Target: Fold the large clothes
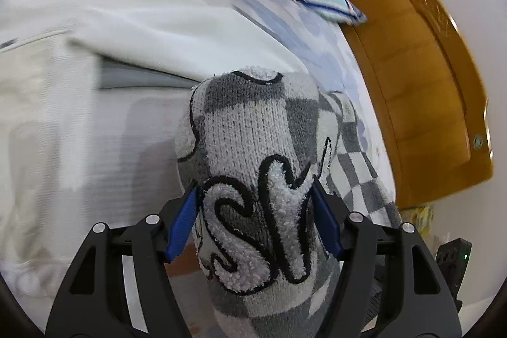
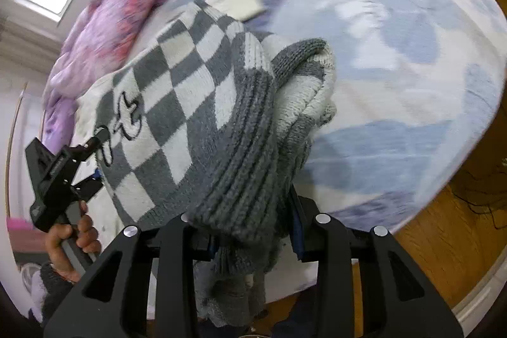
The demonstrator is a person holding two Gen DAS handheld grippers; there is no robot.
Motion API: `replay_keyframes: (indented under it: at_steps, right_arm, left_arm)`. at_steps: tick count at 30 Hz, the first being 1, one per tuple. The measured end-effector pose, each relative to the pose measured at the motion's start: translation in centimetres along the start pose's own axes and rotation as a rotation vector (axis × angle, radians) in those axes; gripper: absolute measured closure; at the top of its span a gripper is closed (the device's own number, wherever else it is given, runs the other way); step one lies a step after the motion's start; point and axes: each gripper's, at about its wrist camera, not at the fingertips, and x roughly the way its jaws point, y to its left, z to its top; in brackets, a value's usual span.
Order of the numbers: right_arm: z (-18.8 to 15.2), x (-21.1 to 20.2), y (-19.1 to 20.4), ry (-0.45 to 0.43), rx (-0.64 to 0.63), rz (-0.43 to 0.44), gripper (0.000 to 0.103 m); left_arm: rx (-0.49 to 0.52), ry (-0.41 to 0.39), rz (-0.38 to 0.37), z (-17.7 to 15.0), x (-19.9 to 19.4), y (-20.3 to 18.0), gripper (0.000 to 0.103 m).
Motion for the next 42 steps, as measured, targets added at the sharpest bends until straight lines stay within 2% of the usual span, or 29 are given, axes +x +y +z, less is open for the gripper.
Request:
replay_keyframes:
  at_steps: [4, 6, 8, 12, 14, 16, 19, 23, 25, 27, 31, 33, 38, 40, 42]
  right_arm:
    - [0.3, 3.8, -3.7, 0.073, 0.073, -0.018, 0.07]
    - [-0.6, 5.7, -4.1, 0.094, 0.077, -0.064, 0.068]
    - [-1.2, 6.4, -4.5, 0.074, 0.105, -0.069, 0.064]
    - [-1.5, 6.8, -5.2, 0.067, 0.163, -0.092, 0.049]
    - [-1.4, 6.6, -4.9, 0.073, 0.139, -0.123, 0.042]
    - [-1.3, 5.9, -4.9, 0.076, 0.123, -0.161, 0.036]
    - [-0.8, 5.1, -5.5, 0.09, 0.118, -0.208, 0.028]
    - [-1.0, 4.4, -6.7, 0.118, 0.142, -0.2, 0.028]
    - [-1.3, 3.5, -6.3, 0.139, 0.125, -0.253, 0.028]
    - [-1.6, 2.1, -5.3, 0.153, 0.149, -0.269, 0.028]
    - [-2.5, -0.6, 0.8, 0.1, 0.043, -0.276, 0.028]
    - [-3.6, -1.3, 5.7, 0.073, -0.036, -0.245, 0.028]
    - [-8.0, -4.3, 18.5, 0.003, -0.253, -0.14, 0.027]
    - [-9.3, -5.1, 22.4, -0.024, -0.306, -0.123, 0.026]
    - [-10.4, -6.2, 25.9, -0.033, -0.344, -0.095, 0.023]
  left_arm:
    - [0.023, 0.065, 0.127, -0.4, 3.2, -1.4, 0.034]
    - [0.022, 0.089, 0.157, -0.9, 3.8, -1.2, 0.03]
    - [0.038, 0.094, 0.176, -1.1, 3.7, -1.1, 0.026]
    - [0.075, 0.083, 0.227, -0.6, 3.0, -2.1, 0.022]
    - [0.076, 0.071, 0.256, -0.6, 1.8, -2.2, 0.015]
    - [0.063, 0.058, 0.249, -0.5, 0.3, -2.1, 0.015]
    - [0.042, 0.05, 0.28, -0.9, -2.8, -1.0, 0.015]
    - [0.013, 0.034, 0.329, -1.8, -7.6, 0.5, 0.015]
    - [-0.009, 0.029, 0.34, -2.5, -10.1, 1.2, 0.013]
    - [-0.016, 0.024, 0.355, -3.2, -11.9, 1.6, 0.013]
    - [-0.054, 0.038, 0.36, -5.0, -15.1, 3.1, 0.013]
    - [-0.065, 0.049, 0.382, -5.8, -17.1, 4.1, 0.013]
    - [-0.02, 0.031, 0.429, -6.7, -23.0, 4.7, 0.012]
    - [0.008, 0.024, 0.433, -6.4, -25.5, 4.6, 0.011]
    - [0.05, -0.01, 0.471, -6.0, -28.8, 4.1, 0.01]
